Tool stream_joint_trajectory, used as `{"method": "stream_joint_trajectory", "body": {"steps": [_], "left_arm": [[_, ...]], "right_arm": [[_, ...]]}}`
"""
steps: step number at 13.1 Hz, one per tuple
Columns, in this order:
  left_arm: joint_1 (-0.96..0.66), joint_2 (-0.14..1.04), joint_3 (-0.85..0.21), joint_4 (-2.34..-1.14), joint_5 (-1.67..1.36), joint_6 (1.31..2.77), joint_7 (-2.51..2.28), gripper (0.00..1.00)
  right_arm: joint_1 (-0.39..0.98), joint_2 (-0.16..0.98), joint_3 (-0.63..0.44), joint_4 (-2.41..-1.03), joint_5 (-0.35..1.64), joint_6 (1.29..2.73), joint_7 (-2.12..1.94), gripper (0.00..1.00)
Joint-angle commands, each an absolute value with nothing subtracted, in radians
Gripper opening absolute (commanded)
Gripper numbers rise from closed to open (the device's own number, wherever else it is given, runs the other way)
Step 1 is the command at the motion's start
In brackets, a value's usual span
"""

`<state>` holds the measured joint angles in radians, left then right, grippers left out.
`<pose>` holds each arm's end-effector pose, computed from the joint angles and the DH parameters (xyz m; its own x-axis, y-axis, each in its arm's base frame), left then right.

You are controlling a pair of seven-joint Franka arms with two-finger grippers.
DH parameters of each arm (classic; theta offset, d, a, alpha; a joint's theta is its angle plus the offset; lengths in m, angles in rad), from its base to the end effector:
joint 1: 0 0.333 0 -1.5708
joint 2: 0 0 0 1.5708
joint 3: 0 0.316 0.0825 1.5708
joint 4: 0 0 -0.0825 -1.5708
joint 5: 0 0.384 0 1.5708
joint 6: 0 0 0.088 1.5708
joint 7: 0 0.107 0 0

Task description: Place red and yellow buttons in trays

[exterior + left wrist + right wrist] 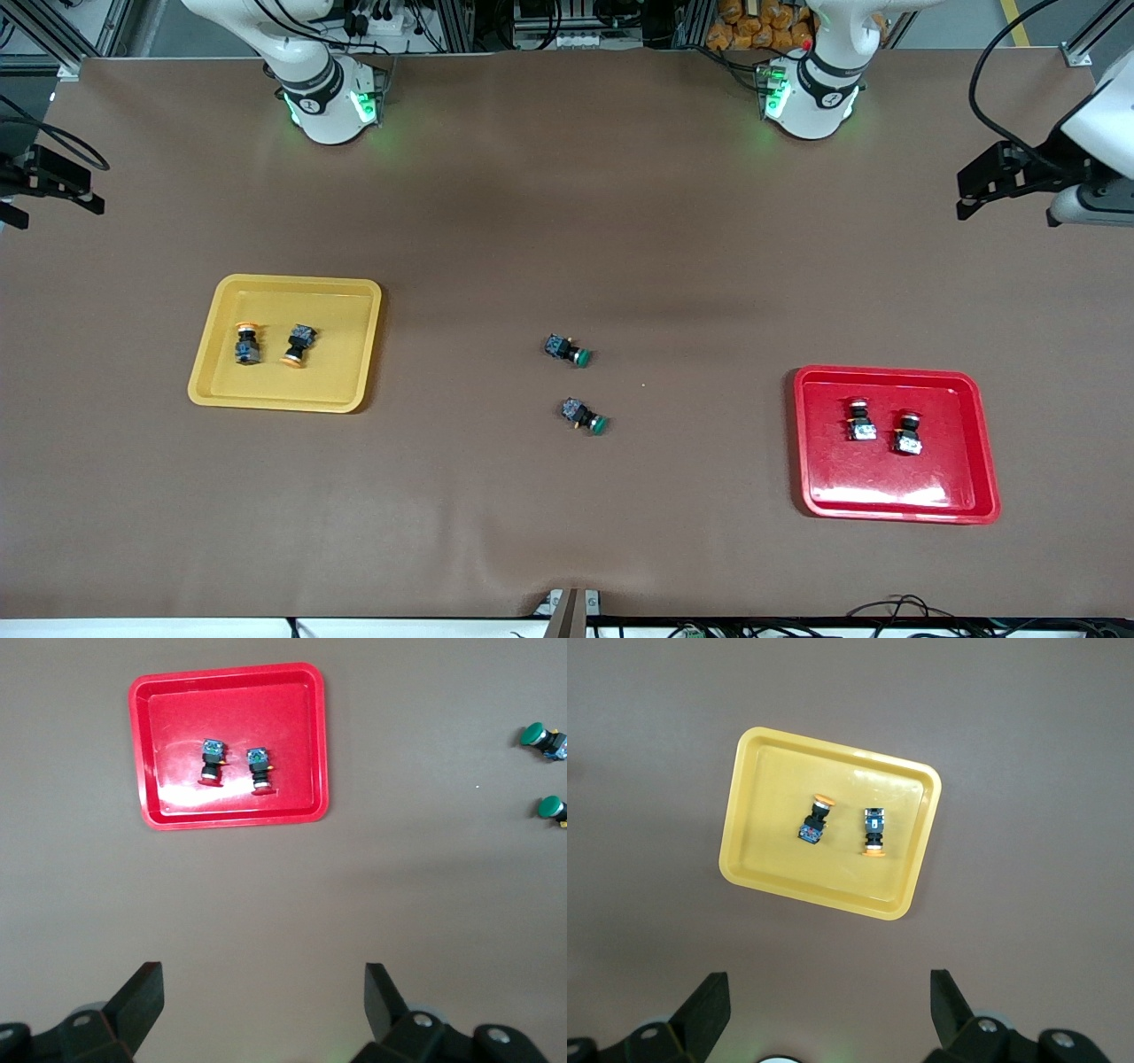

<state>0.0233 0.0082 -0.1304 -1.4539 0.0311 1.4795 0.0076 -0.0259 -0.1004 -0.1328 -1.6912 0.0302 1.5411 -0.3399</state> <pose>0.5450 -0.0546 0.6666 0.9936 -0.1116 0.0173 -0.1110 -0.9934 -0.0300 0.5123 -0.0821 0.6189 0.9827 0.1822 -0.0331 0.1801 -0.9820 -0.0578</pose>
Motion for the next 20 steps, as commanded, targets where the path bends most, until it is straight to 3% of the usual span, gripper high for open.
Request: {"method": "stream_joint_trajectory", "body": {"steps": [1, 20], "left_arm": [[-0.081, -0.006, 0.004, -1.476, 0.037, 1.479, 0.026, 1.00], [-0.018, 0.017, -0.044, -1.473, 0.020, 1.479, 0.031, 1.00]], "right_arm": [[-0.012, -0.123, -0.132, -1.686, 0.025, 1.523, -0.325, 1.00], [-0.018, -0.118, -0.137, -1.680, 0.020, 1.506, -0.327, 1.00]]}}
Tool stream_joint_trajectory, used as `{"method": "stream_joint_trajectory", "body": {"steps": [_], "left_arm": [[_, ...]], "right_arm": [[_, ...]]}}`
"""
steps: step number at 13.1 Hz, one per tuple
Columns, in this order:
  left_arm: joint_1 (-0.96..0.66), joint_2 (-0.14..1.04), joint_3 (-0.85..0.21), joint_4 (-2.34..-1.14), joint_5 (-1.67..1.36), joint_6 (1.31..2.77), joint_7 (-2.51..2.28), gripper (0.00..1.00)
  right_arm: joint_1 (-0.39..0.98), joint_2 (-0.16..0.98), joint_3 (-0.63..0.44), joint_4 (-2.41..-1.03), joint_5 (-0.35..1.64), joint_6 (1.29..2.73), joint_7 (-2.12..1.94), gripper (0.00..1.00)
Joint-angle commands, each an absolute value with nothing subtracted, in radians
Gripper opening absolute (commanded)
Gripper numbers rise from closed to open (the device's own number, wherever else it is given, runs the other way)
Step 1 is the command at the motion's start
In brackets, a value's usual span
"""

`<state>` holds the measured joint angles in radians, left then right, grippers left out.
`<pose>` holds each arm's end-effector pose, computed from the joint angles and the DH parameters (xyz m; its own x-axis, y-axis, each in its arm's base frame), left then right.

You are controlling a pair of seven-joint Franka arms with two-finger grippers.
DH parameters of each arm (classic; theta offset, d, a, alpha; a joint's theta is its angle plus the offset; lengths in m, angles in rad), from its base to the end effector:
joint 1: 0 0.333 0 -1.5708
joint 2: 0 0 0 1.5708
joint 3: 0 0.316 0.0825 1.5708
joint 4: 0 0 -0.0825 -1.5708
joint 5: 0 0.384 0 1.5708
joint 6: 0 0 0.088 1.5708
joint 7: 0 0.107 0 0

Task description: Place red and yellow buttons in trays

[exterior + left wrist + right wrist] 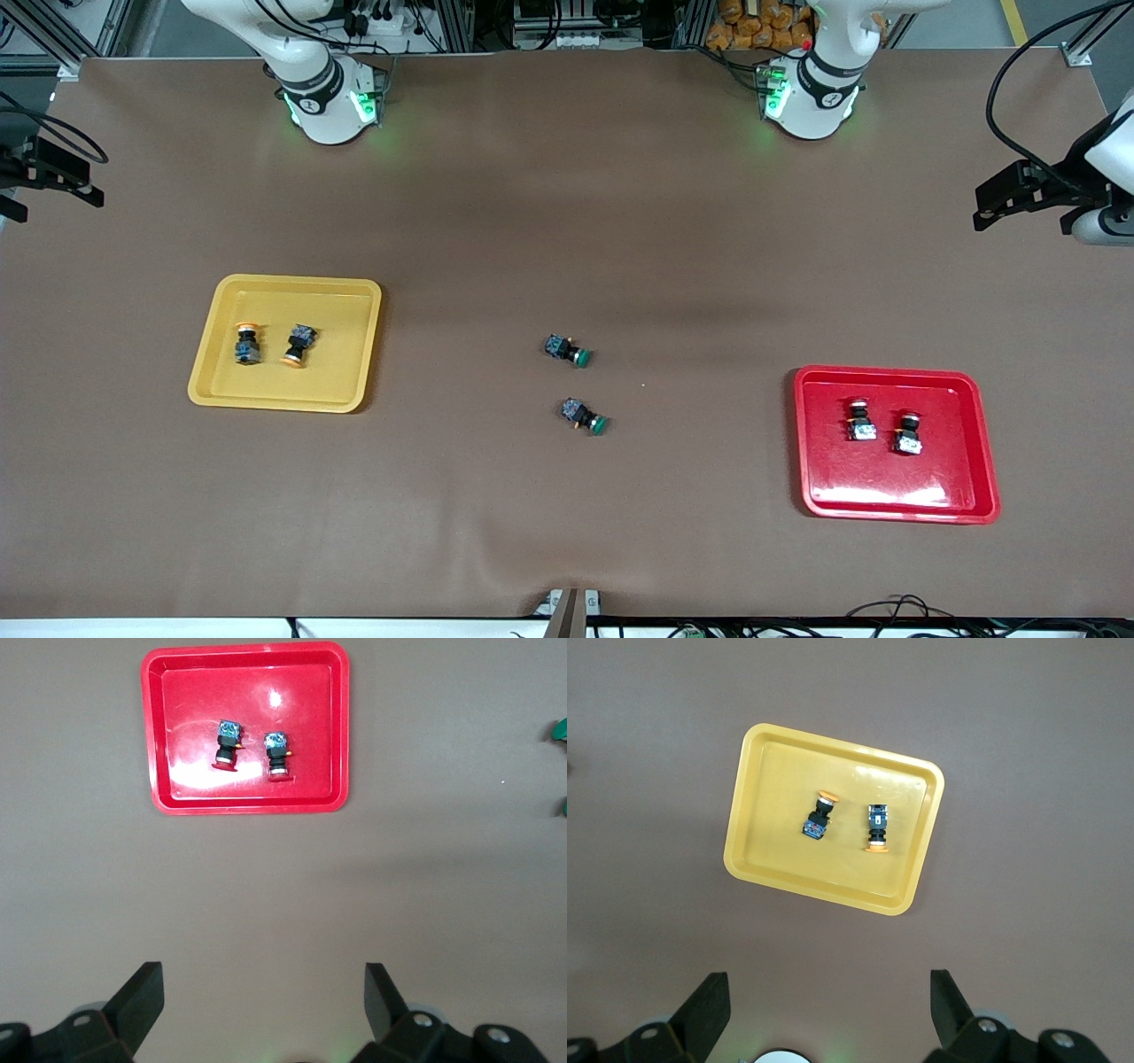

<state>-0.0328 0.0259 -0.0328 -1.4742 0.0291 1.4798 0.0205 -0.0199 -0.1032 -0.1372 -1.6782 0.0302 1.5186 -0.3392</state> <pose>0.5527 -0.0327 0.6475 0.9963 -0.0833 -0.0208 -0.0839 -0.9961 -0.0278 0.5095 -0.0811 0.6245 0.9822 0.1839 -0.0393 0.1814 -0.9815 -0.0608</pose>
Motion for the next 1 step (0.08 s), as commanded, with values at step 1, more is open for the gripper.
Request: {"method": "stream_joint_trajectory", "body": {"steps": [1], "left_arm": [[-0.018, 0.015, -0.043, -1.474, 0.020, 1.479, 0.031, 1.00]], "right_arm": [[-0.020, -0.120, -0.137, -1.680, 0.020, 1.502, -0.327, 1.00]]}}
